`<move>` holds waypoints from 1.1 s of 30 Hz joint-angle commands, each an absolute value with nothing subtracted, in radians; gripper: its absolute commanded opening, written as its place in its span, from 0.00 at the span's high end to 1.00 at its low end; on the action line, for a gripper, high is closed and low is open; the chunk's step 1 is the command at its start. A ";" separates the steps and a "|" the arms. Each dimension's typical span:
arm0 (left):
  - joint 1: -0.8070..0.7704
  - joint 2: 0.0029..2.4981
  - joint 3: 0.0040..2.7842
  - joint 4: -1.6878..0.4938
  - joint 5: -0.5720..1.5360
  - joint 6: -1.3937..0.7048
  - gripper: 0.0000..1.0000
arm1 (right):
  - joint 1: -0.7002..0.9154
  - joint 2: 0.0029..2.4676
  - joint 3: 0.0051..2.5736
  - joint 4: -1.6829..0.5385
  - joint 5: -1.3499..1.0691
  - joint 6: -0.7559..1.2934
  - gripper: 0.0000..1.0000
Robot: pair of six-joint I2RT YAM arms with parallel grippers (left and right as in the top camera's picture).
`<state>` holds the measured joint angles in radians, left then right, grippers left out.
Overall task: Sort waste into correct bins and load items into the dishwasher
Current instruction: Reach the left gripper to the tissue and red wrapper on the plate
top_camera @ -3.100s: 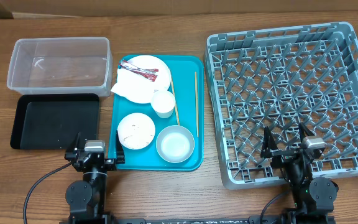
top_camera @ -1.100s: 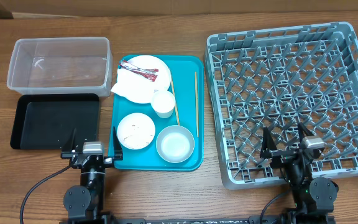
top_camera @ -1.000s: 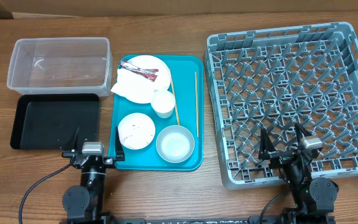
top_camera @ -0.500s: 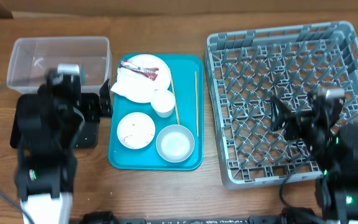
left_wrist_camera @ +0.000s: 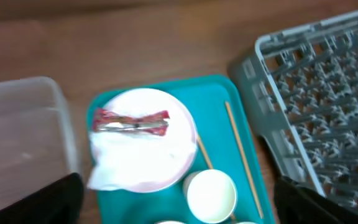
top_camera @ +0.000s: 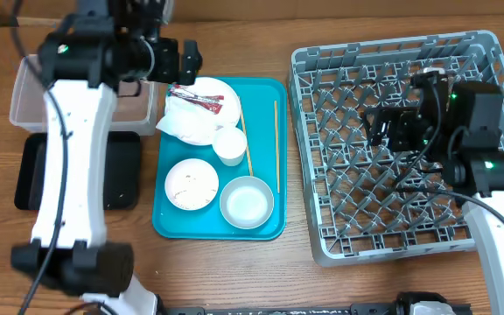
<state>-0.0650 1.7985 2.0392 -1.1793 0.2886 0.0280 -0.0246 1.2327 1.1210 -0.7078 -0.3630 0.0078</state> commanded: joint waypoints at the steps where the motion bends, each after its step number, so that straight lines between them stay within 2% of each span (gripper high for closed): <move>1: -0.067 1.921 2.062 -1.126 0.315 -0.146 0.17 | -0.028 1.227 1.148 -0.710 -0.429 -0.001 0.00; 4: -0.069 2.017 2.062 -1.113 0.123 -0.505 0.17 | -0.028 1.227 1.148 -0.710 -0.429 -0.001 0.00; 7: -0.077 2.111 2.062 -1.114 0.044 -0.656 0.16 | -0.028 1.227 1.148 -0.718 -0.429 -0.001 0.00; 13: -0.122 2.254 2.062 -1.098 0.024 -0.689 0.26 | -0.028 1.227 1.147 -0.753 -0.428 -0.001 0.00; 26: -0.196 2.385 2.050 -1.082 -0.125 -0.793 0.27 | -0.028 1.227 1.146 -0.766 -0.427 -0.001 0.00; 31: -0.195 2.433 2.050 -1.053 -0.157 -0.793 0.47 | -0.028 1.227 1.146 -0.772 -0.421 -0.001 0.00; 33: -0.195 2.444 2.050 -1.054 -0.157 -0.793 0.51 | -0.028 1.227 1.146 -0.773 -0.420 -0.001 0.00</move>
<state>-0.2005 2.4119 2.0445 -1.0534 -0.1169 -0.7773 -0.0246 1.2362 1.1221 -0.7731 -0.4152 0.0040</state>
